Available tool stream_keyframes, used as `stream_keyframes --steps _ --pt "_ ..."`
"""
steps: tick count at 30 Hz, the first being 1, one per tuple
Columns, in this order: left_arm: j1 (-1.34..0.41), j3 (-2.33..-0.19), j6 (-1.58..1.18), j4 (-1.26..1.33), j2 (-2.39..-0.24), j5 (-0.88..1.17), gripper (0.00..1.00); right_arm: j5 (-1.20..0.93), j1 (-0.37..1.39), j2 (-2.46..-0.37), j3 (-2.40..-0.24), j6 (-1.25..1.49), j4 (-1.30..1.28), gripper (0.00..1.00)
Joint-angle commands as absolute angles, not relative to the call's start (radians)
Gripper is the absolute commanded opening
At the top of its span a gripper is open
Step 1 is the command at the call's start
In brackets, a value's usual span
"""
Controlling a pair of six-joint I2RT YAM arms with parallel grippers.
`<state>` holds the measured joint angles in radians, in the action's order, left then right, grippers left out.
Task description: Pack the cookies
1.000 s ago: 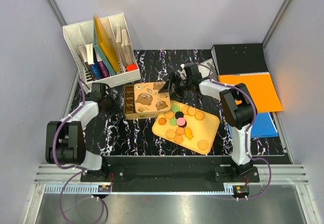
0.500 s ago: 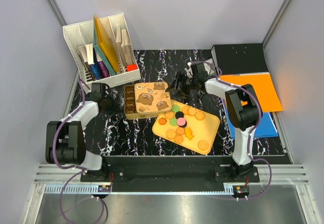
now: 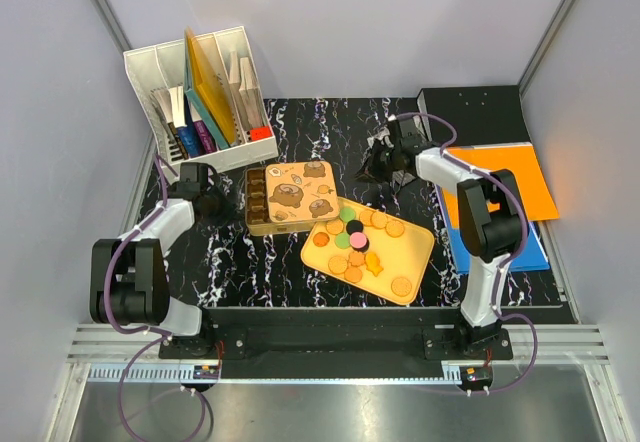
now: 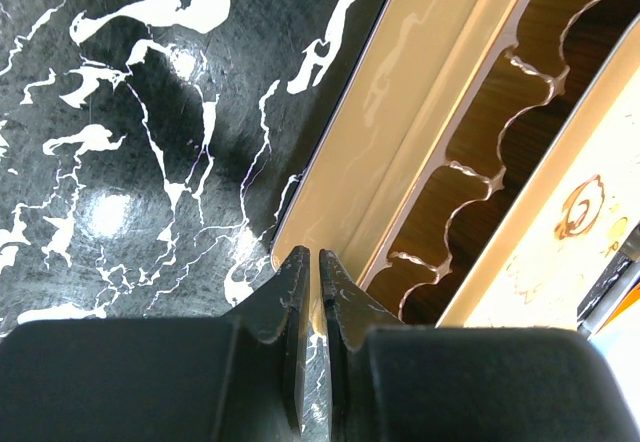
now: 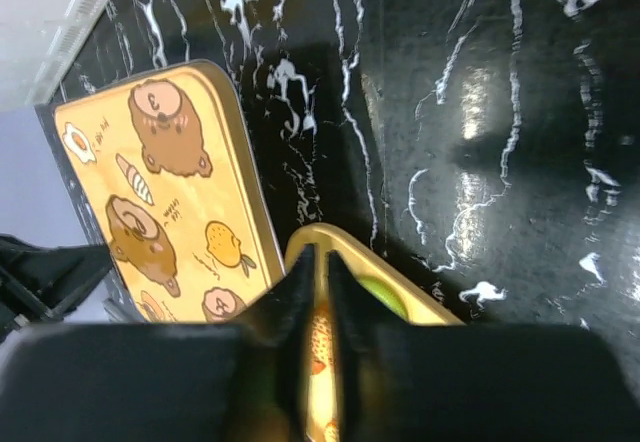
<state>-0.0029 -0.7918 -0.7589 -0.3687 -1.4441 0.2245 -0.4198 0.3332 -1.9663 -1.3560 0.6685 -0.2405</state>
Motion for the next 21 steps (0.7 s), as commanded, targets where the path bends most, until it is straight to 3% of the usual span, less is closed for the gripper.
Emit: stream_keyframes --steps 1,3,9,21 --pt "-0.002 -0.831 -0.759 -0.341 -1.433 0.264 0.11 -0.311 0.33 -2.008 -1.51 0.586 -0.363 0.04" --pt "-0.002 -0.825 -0.761 -0.336 -1.434 0.262 0.11 -0.31 0.331 -2.045 -1.584 0.569 -0.412 0.0" --pt "-0.002 -0.828 -0.765 -0.327 -1.436 0.265 0.11 -0.327 0.364 -2.149 -1.703 0.529 -0.505 0.0" --pt "-0.002 -0.831 -0.769 -0.322 -1.447 0.279 0.11 -0.371 0.483 -2.226 -1.758 0.505 -0.545 0.0"
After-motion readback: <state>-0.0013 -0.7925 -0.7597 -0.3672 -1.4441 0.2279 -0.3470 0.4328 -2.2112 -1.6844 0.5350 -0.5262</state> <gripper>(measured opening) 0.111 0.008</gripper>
